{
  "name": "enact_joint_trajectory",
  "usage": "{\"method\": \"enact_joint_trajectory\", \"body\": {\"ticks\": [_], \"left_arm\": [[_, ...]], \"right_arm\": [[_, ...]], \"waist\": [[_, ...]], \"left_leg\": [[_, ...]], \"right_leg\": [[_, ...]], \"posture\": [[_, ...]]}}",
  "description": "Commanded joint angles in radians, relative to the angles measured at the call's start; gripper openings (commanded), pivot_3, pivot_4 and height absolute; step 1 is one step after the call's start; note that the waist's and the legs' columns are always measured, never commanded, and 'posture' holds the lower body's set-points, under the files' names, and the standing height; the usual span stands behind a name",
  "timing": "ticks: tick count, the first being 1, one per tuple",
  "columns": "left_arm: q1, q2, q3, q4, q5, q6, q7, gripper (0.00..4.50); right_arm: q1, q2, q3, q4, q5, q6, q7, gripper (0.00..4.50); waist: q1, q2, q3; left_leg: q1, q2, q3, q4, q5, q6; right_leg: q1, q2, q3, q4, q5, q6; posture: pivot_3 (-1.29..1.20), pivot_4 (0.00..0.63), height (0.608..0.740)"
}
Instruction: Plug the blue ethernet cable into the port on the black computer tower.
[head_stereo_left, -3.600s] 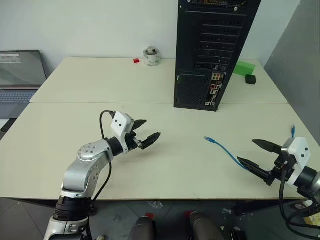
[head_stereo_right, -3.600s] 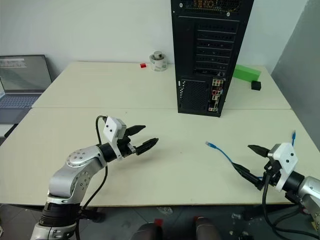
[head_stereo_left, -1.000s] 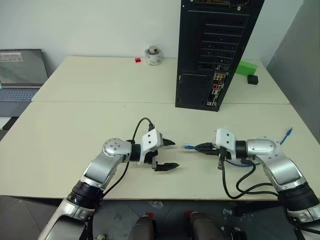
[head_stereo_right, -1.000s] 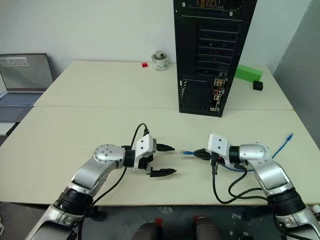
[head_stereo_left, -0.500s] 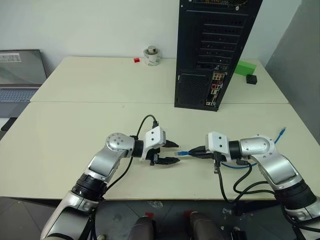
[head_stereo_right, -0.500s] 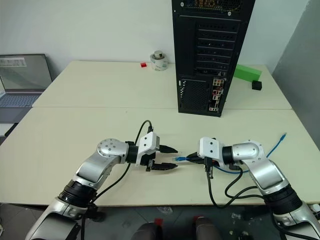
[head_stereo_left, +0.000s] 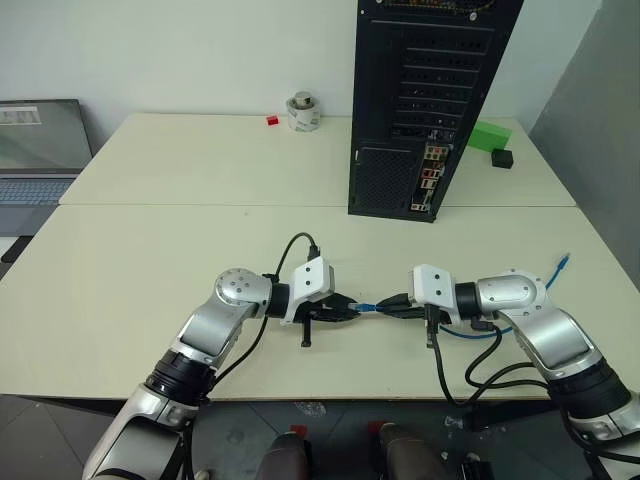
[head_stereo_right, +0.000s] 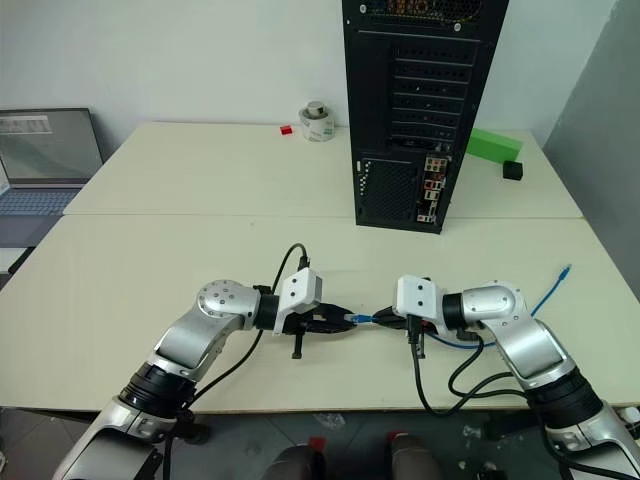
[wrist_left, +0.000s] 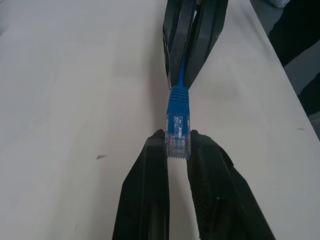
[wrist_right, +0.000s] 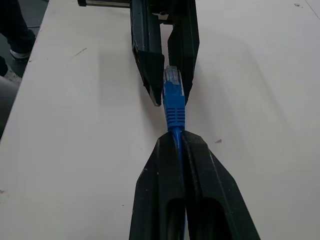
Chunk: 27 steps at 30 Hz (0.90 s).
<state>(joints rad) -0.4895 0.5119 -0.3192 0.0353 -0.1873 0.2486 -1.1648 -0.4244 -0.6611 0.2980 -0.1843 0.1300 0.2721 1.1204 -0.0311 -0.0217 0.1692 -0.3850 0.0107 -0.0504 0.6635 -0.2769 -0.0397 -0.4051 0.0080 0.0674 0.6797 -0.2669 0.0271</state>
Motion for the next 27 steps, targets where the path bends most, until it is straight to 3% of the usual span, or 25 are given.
{"method": "enact_joint_trajectory", "body": {"ticks": [1, 7, 13, 16, 19, 27], "left_arm": [[0.011, 0.000, 0.005, -0.012, 0.033, -0.067, 0.028, 0.28], [0.051, -0.020, 0.023, -0.007, 0.071, -0.261, 0.079, 0.28], [0.104, 0.002, 0.015, 0.084, 0.214, -0.698, 0.183, 0.28], [0.101, -0.018, 0.033, 0.167, 0.358, -0.995, 0.355, 0.28], [0.087, -0.039, 0.057, 0.228, 0.469, -1.162, 0.507, 0.28], [0.052, -0.060, 0.078, 0.312, 0.650, -1.280, 0.762, 0.28]], "right_arm": [[-0.028, -0.015, -0.006, -0.023, 0.008, 0.006, 0.023, 0.64], [-0.054, -0.075, -0.094, -0.078, 0.110, 0.131, 0.067, 2.04], [-0.035, -0.047, -0.222, -0.137, 0.319, 0.421, -0.013, 3.46], [-0.019, 0.014, -0.261, -0.136, 0.418, 0.556, -0.078, 3.49], [-0.019, 0.056, -0.276, -0.127, 0.461, 0.617, -0.126, 3.49], [-0.016, 0.090, -0.263, -0.118, 0.528, 0.691, -0.169, 3.49]], "waist": [[0.000, 0.000, 0.000], [0.002, 0.000, 0.000], [0.000, 0.000, 0.000], [0.001, 0.000, 0.000], [0.003, 0.000, 0.000], [0.003, 0.000, 0.000]], "left_leg": [[0.000, 0.000, 0.000, 0.000, 0.000, 0.000], [0.000, 0.000, 0.000, 0.000, 0.000, 0.000], [0.000, 0.001, 0.000, 0.000, 0.000, 0.000], [0.000, 0.001, 0.000, 0.000, 0.000, 0.000], [0.000, 0.000, 0.000, 0.000, 0.000, 0.000], [-0.001, -0.001, -0.001, 0.000, 0.000, 0.000]], "right_leg": [[0.000, 0.000, 0.000, 0.000, 0.000, 0.000], [0.000, -0.001, 0.000, 0.000, 0.000, 0.000], [0.000, -0.001, 0.001, 0.000, 0.000, 0.000], [0.000, -0.002, 0.000, 0.000, 0.000, 0.000], [0.000, -0.006, 0.000, 0.000, 0.000, 0.000], [0.000, -0.007, -0.002, 0.000, 0.000, 0.000]], "posture": [[0.00, 0.150, 0.740], [0.00, 0.150, 0.740], [0.00, 0.150, 0.740], [0.00, 0.150, 0.740], [0.00, 0.150, 0.740], [0.00, 0.150, 0.740]]}}
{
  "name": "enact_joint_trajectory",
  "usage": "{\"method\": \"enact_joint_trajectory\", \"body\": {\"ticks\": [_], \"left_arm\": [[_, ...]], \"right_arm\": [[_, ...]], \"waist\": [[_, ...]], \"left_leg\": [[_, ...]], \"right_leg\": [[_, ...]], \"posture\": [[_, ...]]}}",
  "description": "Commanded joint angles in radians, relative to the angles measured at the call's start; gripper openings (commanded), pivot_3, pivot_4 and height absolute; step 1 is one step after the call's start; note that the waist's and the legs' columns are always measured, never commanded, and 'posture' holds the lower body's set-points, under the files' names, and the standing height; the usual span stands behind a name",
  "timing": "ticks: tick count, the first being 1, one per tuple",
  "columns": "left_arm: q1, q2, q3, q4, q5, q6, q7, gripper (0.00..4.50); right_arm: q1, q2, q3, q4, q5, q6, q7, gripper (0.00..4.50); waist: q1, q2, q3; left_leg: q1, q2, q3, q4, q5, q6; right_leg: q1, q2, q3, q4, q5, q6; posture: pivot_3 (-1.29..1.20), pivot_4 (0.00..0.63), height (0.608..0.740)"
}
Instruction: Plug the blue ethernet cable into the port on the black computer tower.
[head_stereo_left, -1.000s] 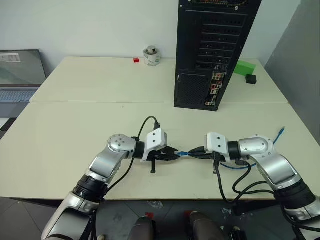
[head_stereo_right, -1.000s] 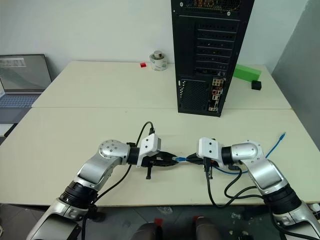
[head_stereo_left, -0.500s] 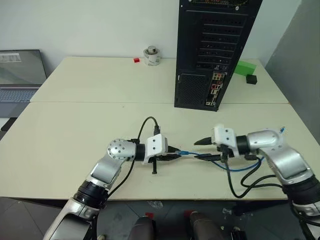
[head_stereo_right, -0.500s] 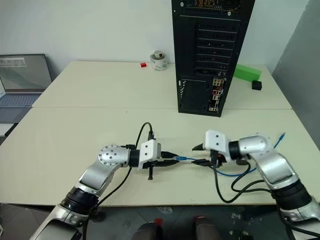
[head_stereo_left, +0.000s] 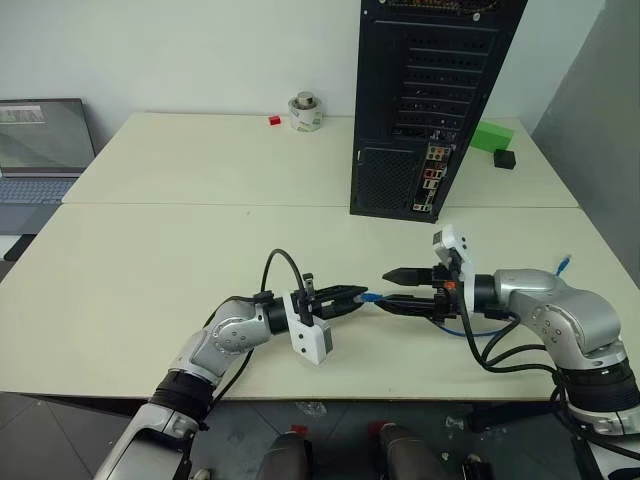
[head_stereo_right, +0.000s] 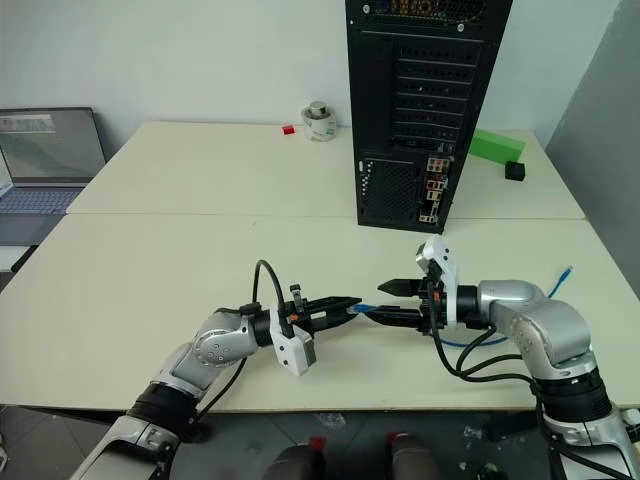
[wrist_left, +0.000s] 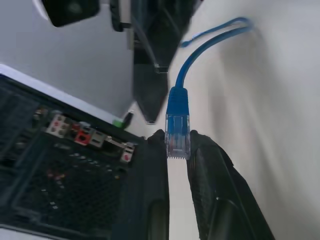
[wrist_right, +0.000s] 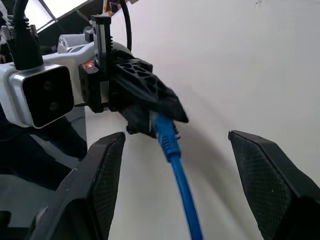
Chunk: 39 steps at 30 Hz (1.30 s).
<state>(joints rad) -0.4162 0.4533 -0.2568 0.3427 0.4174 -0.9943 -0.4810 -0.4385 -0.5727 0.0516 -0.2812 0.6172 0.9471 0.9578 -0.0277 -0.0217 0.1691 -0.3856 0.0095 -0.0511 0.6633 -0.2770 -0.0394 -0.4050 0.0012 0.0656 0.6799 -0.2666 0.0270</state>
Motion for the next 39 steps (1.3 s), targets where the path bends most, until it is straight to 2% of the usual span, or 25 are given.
{"method": "enact_joint_trajectory", "body": {"ticks": [1, 11, 14, 25, 28, 37, 38, 39], "left_arm": [[-0.024, 0.001, 0.013, 0.009, 0.055, -0.040, 0.093, 0.28], [-0.047, 0.020, -0.011, 0.034, 0.102, -0.054, 0.174, 0.28], [-0.050, 0.027, -0.020, 0.037, 0.106, -0.059, 0.182, 0.28], [-0.058, 0.036, -0.023, 0.040, 0.114, -0.049, 0.215, 0.28], [-0.058, 0.037, -0.022, 0.035, 0.120, -0.046, 0.224, 0.27], [-0.059, 0.043, -0.035, 0.033, 0.101, -0.053, 0.226, 0.27], [-0.060, 0.043, -0.038, 0.031, 0.080, -0.052, 0.216, 0.98], [-0.061, 0.046, -0.042, 0.028, 0.070, -0.054, 0.208, 1.11]], "right_arm": [[-0.003, 0.003, -0.016, -0.021, 0.046, 0.020, -0.008, 3.49], [-0.012, 0.035, -0.018, -0.017, 0.086, 0.031, -0.051, 3.49], [-0.023, 0.053, -0.014, -0.006, 0.085, 0.024, -0.074, 2.99], [-0.046, 0.067, 0.020, 0.019, 0.070, 0.008, -0.084, 0.52], [-0.056, 0.069, 0.019, 0.030, 0.068, 0.006, -0.083, 0.05], [-0.088, 0.050, 0.027, 0.063, 0.075, 0.017, -0.054, 0.04], [-0.091, 0.046, 0.029, 0.066, 0.075, 0.019, -0.048, 0.04], [-0.093, 0.042, 0.030, 0.069, 0.076, 0.020, -0.042, 0.04]], "waist": [[0.000, 0.000, 0.000], [-0.003, 0.000, 0.000], [-0.002, 0.000, 0.000], [-0.002, 0.000, 0.000], [-0.002, 0.000, 0.000], [-0.002, 0.000, 0.000], [-0.002, 0.000, 0.000], [-0.002, 0.000, 0.000]], "left_leg": [[0.000, 0.000, 0.000, 0.000, 0.000, 0.000], [0.000, 0.000, 0.000, 0.000, 0.000, 0.000], [0.000, 0.000, 0.000, 0.000, 0.000, 0.000], [0.000, 0.000, 0.000, 0.000, 0.000, 0.000], [0.000, 0.000, 0.000, 0.000, 0.000, 0.000], [0.000, 0.000, 0.000, 0.000, 0.000, 0.000], [0.000, 0.000, -0.001, 0.000, 0.000, 0.000], [0.000, 0.000, 0.000, 0.000, 0.000, 0.000]], "right_leg": [[0.000, 0.000, 0.000, 0.000, 0.000, 0.000], [0.000, 0.003, -0.001, 0.000, 0.000, 0.000], [0.000, 0.004, -0.001, 0.000, 0.000, 0.000], [0.000, 0.004, -0.001, 0.000, 0.000, 0.000], [0.000, 0.004, -0.001, 0.000, 0.000, 0.000], [0.000, 0.004, -0.001, 0.000, 0.000, 0.000], [0.000, 0.004, -0.001, 0.000, 0.000, 0.000], [0.000, 0.004, -0.001, 0.000, 0.000, 0.000]], "posture": [[0.00, 0.150, 0.740], [0.00, 0.150, 0.740], [0.00, 0.150, 0.740], [0.00, 0.150, 0.740], [0.00, 0.150, 0.740], [0.00, 0.150, 0.740], [0.00, 0.150, 0.740], [0.00, 0.150, 0.740]]}}
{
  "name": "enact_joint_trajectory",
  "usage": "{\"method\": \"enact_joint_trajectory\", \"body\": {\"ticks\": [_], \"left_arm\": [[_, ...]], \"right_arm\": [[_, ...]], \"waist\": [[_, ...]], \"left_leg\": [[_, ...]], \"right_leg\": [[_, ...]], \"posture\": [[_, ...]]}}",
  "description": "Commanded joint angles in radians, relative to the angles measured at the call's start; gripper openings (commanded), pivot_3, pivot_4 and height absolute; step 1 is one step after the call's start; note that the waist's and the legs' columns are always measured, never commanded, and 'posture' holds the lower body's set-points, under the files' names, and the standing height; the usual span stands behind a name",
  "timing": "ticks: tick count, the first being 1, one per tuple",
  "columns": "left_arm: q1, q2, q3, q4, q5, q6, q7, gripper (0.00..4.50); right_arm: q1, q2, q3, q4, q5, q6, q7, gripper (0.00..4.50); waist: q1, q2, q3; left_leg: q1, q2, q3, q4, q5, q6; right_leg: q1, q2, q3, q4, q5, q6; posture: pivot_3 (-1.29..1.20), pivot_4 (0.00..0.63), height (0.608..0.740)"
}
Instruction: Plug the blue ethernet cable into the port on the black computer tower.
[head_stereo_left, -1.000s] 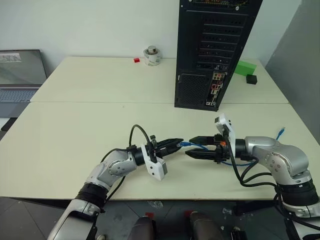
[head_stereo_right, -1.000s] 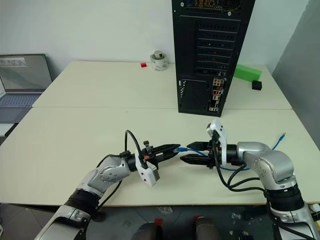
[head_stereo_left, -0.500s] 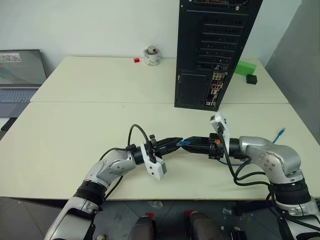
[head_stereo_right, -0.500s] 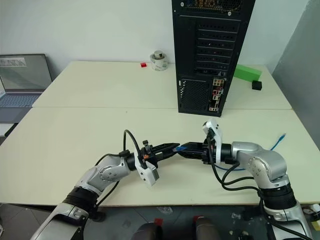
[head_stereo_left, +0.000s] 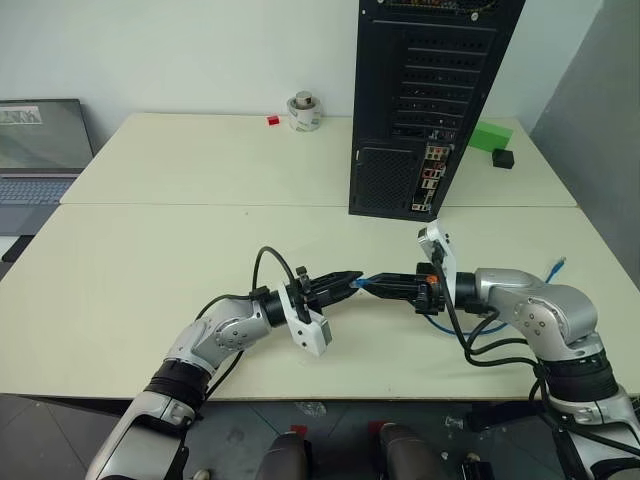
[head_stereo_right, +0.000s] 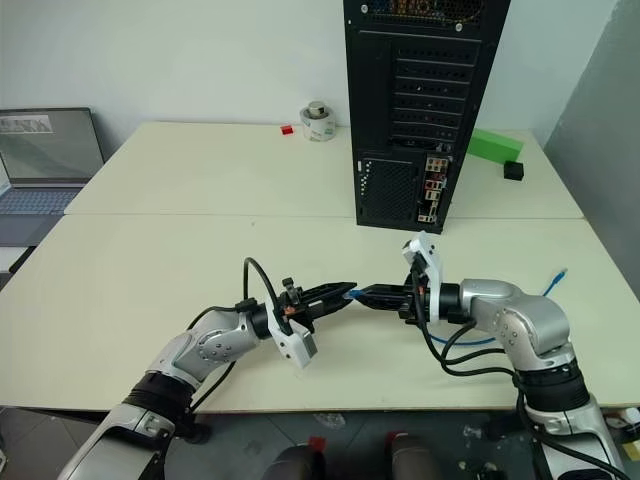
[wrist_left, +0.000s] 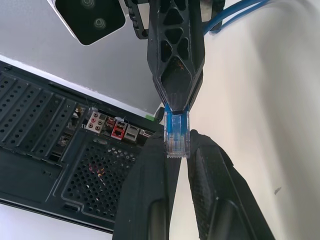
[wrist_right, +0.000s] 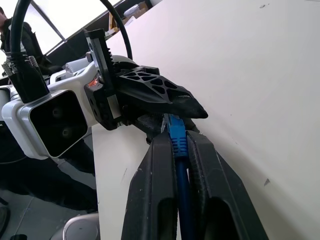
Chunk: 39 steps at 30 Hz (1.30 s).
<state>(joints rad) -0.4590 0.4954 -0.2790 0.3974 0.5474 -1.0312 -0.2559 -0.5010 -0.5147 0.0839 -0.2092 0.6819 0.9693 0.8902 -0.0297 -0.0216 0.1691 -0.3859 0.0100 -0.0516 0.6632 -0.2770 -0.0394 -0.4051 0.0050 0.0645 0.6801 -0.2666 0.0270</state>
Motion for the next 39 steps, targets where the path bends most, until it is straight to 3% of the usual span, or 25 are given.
{"method": "enact_joint_trajectory", "body": {"ticks": [1, 9, 12, 14, 18, 21, 27, 32, 39], "left_arm": [[-0.020, 0.008, -0.023, -0.029, -0.066, -0.021, -0.024, 1.36], [-0.023, 0.030, -0.022, -0.033, -0.103, 0.017, -0.058, 2.92], [-0.004, 0.041, -0.026, -0.046, -0.213, 0.099, -0.137, 3.47], [0.008, 0.038, -0.022, -0.073, -0.271, 0.151, -0.174, 3.50], [0.020, -0.035, 0.014, -0.252, -0.565, 0.597, -0.305, 3.50], [0.003, -0.034, -0.012, -0.358, -0.605, 0.780, -0.398, 3.50], [-0.094, -0.111, 0.033, -0.490, -0.772, 1.263, -0.413, 3.50], [-0.162, -0.122, 0.061, -0.511, -0.821, 1.441, -0.423, 3.50], [-0.220, -0.171, 0.085, -0.453, -0.787, 1.475, -0.354, 3.50]], "right_arm": [[-0.033, -0.019, 0.000, -0.001, 0.011, -0.002, 0.029, 0.03], [-0.040, -0.038, -0.017, 0.004, -0.005, -0.034, 0.021, 0.03], [-0.025, -0.037, -0.082, -0.018, -0.020, -0.063, -0.050, 0.03], [-0.016, -0.040, -0.100, -0.029, -0.029, -0.078, -0.083, 0.03], [0.002, -0.004, -0.157, -0.070, -0.167, -0.197, -0.290, 0.03], [0.002, 0.043, -0.152, -0.106, -0.250, -0.242, -0.422, 0.03], [-0.062, 0.210, -0.076, -0.070, -0.497, -0.326, -0.755, 0.03], [-0.106, 0.288, -0.057, 0.013, -0.584, -0.378, -0.849, 0.03], [-0.156, 0.342, -0.110, 0.138, -0.616, -0.426, -0.921, 0.03]], "waist": [[0.000, 0.000, 0.000], [0.000, 0.000, 0.000], [0.000, 0.000, 0.000], [0.000, 0.000, 0.000], [-0.001, 0.000, 0.000], [-0.002, 0.000, 0.000], [-0.007, 0.000, 0.000], [-0.007, 0.000, 0.000], [-0.004, 0.000, 0.000]], "left_leg": [[0.000, 0.000, 0.000, 0.000, 0.000, 0.000], [0.000, 0.000, 0.000, 0.000, 0.000, 0.000], [0.000, 0.000, 0.000, 0.000, 0.000, 0.000], [0.000, 0.000, 0.000, 0.000, 0.000, 0.000], [-0.001, 0.000, -0.001, 0.000, 0.000, 0.000], [-0.004, 0.000, -0.001, 0.002, 0.000, 0.000], [-0.004, 0.001, -0.001, 0.001, 0.000, 0.000], [-0.004, 0.001, -0.001, 0.001, 0.000, 0.000], [-0.004, 0.000, -0.001, 0.001, 0.000, -0.001]], "right_leg": [[0.000, 0.000, 0.000, 0.000, 0.000, 0.000], [0.000, 0.000, 0.000, 0.000, 0.000, 0.000], [0.000, 0.000, 0.000, 0.000, 0.000, 0.000], [0.000, 0.000, 0.000, 0.000, 0.000, 0.000], [0.000, 0.000, 0.000, 0.000, 0.000, 0.000], [-0.002, 0.000, -0.002, 0.000, 0.000, 0.000], [-0.002, 0.002, -0.001, 0.001, 0.000, 0.000], [-0.002, 0.003, -0.001, 0.000, 0.000, 0.000], [-0.003, 0.002, 0.000, 0.000, 0.000, 0.000]], "posture": [[0.00, 0.150, 0.740], [0.00, 0.150, 0.740], [0.00, 0.150, 0.740], [0.00, 0.150, 0.740], [0.00, 0.150, 0.740], [0.00, 0.150, 0.740], [0.00, 0.150, 0.740], [0.00, 0.150, 0.740], [0.00, 0.150, 0.740]]}}
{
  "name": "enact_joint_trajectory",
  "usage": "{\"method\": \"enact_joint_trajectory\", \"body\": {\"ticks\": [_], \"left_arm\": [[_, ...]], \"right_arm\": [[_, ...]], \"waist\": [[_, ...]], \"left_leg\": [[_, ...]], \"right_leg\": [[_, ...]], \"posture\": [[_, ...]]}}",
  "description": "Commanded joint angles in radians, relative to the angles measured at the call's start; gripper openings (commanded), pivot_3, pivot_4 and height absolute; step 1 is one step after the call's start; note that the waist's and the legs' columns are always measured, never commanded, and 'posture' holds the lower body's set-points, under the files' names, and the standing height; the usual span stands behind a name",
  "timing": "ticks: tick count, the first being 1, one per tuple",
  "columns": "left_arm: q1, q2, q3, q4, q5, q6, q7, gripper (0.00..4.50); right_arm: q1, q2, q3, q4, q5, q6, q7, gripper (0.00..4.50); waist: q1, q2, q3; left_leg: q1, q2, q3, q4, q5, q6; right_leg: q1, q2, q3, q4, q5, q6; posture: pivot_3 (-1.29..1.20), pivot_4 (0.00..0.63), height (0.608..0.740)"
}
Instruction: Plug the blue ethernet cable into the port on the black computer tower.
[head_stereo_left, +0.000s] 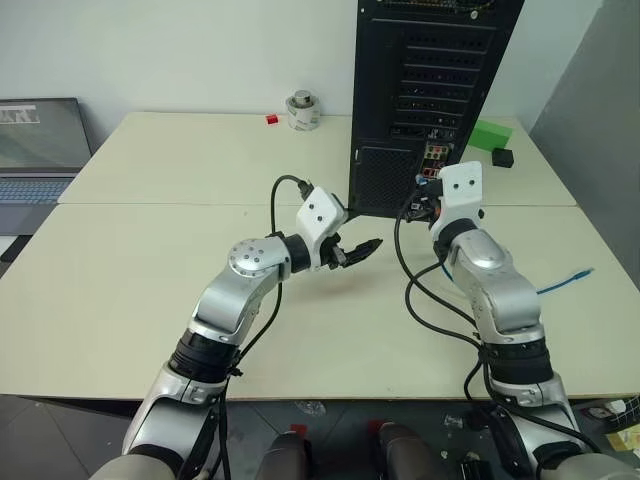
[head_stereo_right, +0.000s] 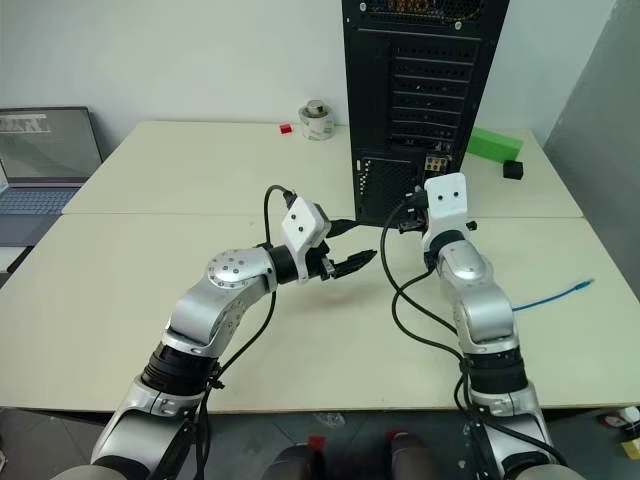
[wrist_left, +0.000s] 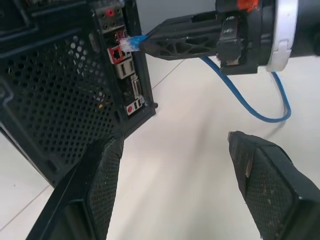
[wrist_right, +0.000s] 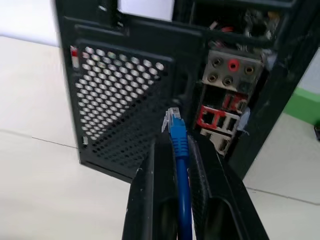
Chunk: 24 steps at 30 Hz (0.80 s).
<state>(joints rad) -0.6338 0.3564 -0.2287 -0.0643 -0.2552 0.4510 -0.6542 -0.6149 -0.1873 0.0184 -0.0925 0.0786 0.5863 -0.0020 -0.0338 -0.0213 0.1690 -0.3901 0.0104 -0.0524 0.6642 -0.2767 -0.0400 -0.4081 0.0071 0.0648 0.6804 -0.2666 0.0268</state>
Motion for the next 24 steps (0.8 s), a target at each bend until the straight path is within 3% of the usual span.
{"method": "enact_joint_trajectory", "body": {"ticks": [1, 15, 24], "left_arm": [[-0.055, -0.046, 0.041, 0.020, 0.019, -0.012, 0.060, 3.50], [-0.148, -0.115, 0.063, 0.232, 0.062, -0.145, 0.053, 3.50], [-0.161, -0.109, 0.069, 0.267, 0.076, -0.175, 0.032, 3.50]], "right_arm": [[-0.048, 0.021, -0.048, 0.035, -0.012, -0.050, -0.035, 0.03], [-0.087, 0.047, -0.068, 0.138, -0.031, -0.113, -0.064, 0.03], [-0.085, 0.054, -0.064, 0.143, -0.029, -0.120, -0.057, 0.03]], "waist": [[0.000, 0.000, 0.000], [0.000, 0.000, 0.000], [-0.001, 0.000, 0.000]], "left_leg": [[0.000, 0.000, 0.000, 0.000, 0.000, 0.000], [-0.002, 0.000, 0.002, 0.000, 0.000, 0.000], [-0.002, 0.000, 0.002, 0.000, 0.000, 0.000]], "right_leg": [[0.000, 0.000, 0.000, 0.000, 0.000, 0.000], [-0.002, 0.000, 0.001, 0.000, 0.000, 0.000], [-0.003, -0.001, 0.001, 0.000, 0.000, 0.000]], "posture": [[0.00, 0.150, 0.740], [0.00, 0.150, 0.740], [0.00, 0.150, 0.740]]}}
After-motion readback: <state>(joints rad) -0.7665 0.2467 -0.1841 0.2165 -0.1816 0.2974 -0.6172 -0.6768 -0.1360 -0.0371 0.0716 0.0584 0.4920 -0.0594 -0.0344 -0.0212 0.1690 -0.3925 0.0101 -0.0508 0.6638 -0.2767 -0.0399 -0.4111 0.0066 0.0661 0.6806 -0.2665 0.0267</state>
